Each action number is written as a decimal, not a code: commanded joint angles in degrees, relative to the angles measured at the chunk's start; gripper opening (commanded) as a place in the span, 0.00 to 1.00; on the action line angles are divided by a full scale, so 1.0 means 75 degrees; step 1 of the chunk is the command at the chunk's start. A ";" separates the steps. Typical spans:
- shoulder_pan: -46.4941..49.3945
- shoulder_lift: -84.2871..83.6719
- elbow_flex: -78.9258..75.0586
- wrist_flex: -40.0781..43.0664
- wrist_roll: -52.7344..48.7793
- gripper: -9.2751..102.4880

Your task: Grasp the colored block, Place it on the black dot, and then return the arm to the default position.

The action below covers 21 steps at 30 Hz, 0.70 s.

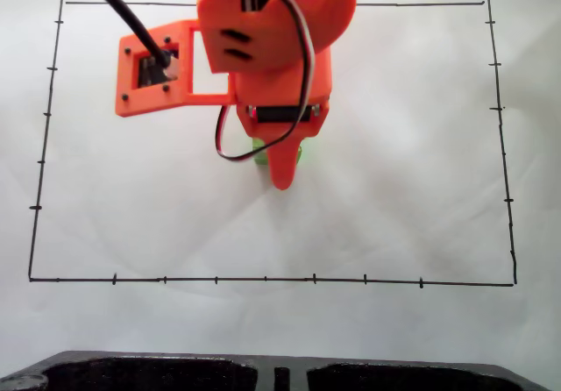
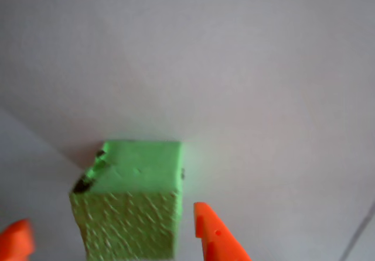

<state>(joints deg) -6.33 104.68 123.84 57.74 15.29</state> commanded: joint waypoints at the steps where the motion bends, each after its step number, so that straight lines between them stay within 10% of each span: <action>1: 0.0082 0.0832 -0.0012 0.0211 -0.0176 0.44; 21: 0.1488 0.6316 0.0984 0.2602 -0.3199 0.40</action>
<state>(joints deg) 2.99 145.72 128.94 77.08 -7.38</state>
